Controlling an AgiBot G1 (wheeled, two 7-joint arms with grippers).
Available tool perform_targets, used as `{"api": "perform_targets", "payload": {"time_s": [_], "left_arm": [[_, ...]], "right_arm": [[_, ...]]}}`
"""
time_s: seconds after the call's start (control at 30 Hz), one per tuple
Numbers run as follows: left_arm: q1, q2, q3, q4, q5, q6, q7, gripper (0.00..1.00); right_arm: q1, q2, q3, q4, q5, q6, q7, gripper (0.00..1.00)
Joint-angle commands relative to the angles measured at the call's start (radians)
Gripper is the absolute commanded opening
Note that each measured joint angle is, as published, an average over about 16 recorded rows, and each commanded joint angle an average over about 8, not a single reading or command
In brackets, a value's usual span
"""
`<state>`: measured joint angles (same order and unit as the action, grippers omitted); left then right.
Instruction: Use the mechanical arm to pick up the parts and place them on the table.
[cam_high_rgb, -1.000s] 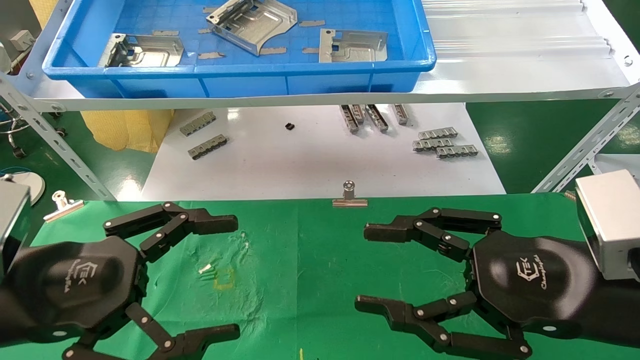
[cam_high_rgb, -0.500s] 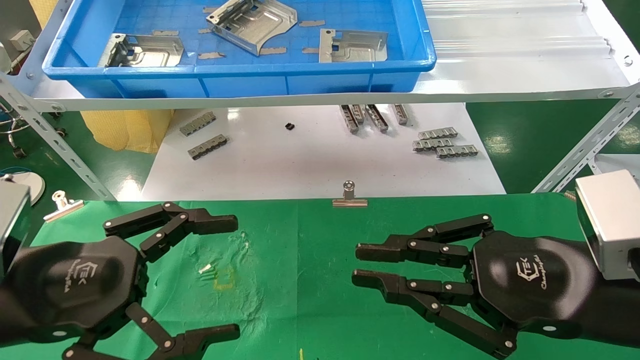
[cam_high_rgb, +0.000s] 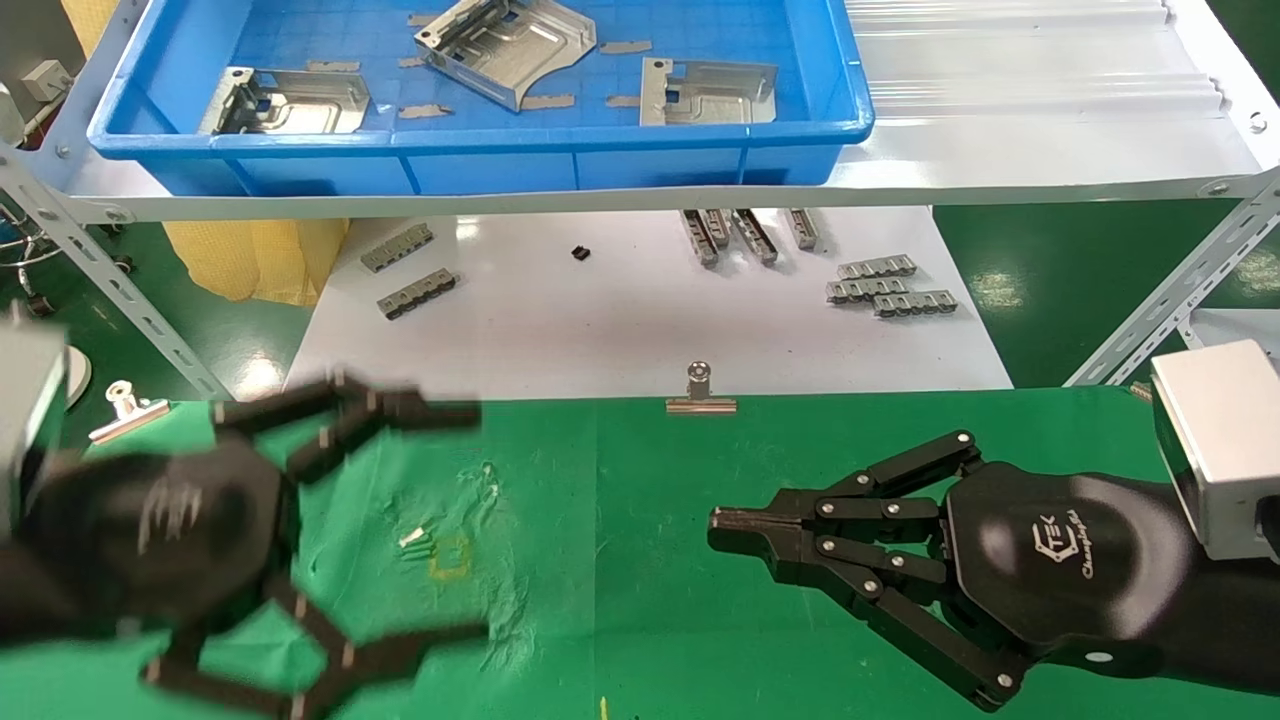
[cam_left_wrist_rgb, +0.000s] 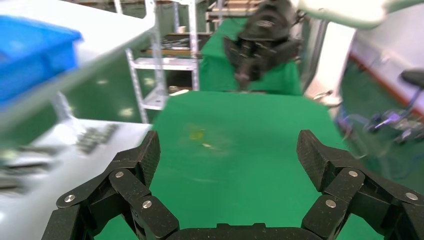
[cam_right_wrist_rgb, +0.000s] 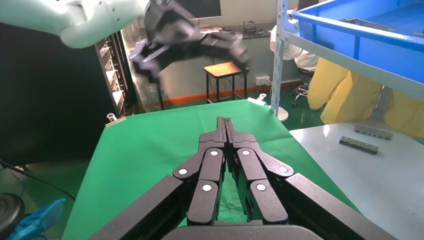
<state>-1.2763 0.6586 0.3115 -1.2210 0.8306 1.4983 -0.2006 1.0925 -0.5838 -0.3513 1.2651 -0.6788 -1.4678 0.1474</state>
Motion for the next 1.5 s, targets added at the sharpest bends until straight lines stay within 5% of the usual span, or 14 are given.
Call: {"api": "perform_targets", "payload": {"time_s": [0.03,0.3,0.63,0.7,0.9,0.97,1.5], "left_arm": [[-0.061,0.008,0.007,0.002,0.029,-0.001,-0.011,1.0],[-0.412,0.189,0.099,0.387,0.245,-0.03,0.048,1.0],[-0.655,0.451,0.153,0.92,0.441,-0.437,0.158,1.0],[-0.677,0.494,0.157,0.992,0.455,-0.511,0.169,0.91],[-0.719,0.581,0.165,1.126,0.477,-0.665,0.197,0.16],[-0.727,0.599,0.168,1.151,0.482,-0.692,0.202,0.0],[-0.75,0.655,0.183,1.22,0.505,-0.743,0.196,0.0]], "right_arm": [[0.0,0.0,0.0,0.0,0.0,0.0,0.0,0.0],[0.0,0.0,0.0,0.0,0.0,0.0,0.0,0.0],[0.0,0.0,0.0,0.0,0.0,0.0,0.0,0.0],[0.0,0.0,0.0,0.0,0.0,0.0,0.0,0.0],[0.0,0.0,0.0,0.0,0.0,0.0,0.0,0.75],[0.0,0.0,0.0,0.0,0.0,0.0,0.0,0.99],[0.0,0.0,-0.001,0.0,0.0,0.0,0.0,1.0]]}}
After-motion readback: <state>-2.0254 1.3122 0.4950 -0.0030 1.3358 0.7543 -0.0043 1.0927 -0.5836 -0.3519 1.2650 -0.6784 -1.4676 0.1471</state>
